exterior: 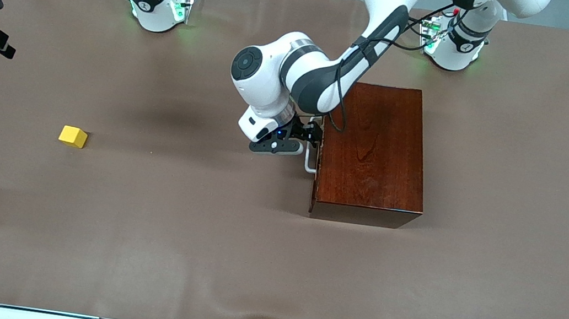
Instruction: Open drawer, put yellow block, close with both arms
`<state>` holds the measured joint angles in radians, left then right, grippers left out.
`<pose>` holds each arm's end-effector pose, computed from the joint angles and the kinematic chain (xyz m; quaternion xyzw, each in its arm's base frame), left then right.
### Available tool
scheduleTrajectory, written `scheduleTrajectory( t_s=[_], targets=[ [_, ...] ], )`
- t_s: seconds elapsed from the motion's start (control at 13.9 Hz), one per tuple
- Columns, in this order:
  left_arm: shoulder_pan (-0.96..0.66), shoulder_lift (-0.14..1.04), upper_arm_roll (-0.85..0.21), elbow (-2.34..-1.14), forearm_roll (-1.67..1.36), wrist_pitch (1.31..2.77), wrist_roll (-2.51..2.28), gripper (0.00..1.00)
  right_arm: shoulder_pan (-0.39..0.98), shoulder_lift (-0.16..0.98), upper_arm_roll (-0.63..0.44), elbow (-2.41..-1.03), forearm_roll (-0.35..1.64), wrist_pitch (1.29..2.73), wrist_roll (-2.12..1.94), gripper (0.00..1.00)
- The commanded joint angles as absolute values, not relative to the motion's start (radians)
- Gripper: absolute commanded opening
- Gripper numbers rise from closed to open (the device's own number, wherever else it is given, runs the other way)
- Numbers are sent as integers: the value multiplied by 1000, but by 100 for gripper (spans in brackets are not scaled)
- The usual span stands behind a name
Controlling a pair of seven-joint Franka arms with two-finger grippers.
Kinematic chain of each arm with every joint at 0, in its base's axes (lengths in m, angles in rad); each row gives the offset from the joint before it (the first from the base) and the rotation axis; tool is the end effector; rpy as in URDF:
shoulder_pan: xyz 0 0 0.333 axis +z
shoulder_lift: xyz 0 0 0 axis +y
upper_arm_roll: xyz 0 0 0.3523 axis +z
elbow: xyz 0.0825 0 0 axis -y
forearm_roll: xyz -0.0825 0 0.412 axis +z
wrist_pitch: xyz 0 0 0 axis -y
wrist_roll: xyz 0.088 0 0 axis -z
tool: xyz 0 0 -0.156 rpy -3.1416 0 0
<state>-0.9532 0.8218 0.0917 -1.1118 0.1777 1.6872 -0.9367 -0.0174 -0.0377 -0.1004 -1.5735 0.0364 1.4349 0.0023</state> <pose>0.5115 -0.5855 0.2762 -0.9853 -0.0058 -0.0200 0.1695 0.5467 -0.0597 0.6210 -0.9968 0.0582 0.0493 0.0229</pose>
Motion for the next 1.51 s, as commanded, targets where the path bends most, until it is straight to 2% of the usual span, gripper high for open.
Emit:
scheduleTrajectory(
  t_s=[0.0, 0.65, 1.44],
  targets=[
    [-966, 847, 101, -1083, 198, 1674, -963, 100, -15, -63, -98, -1597, 34, 1434, 8, 100],
    [-968, 888, 74, -1081, 190, 1753, -1062, 100, -21, -57, -103, -1591, 34, 1436, 8, 100],
    [-968, 907, 64, -1075, 26, 2071, -1227, 100, -24, -44, -103, -1557, 26, 1439, 15, 100]
  ],
)
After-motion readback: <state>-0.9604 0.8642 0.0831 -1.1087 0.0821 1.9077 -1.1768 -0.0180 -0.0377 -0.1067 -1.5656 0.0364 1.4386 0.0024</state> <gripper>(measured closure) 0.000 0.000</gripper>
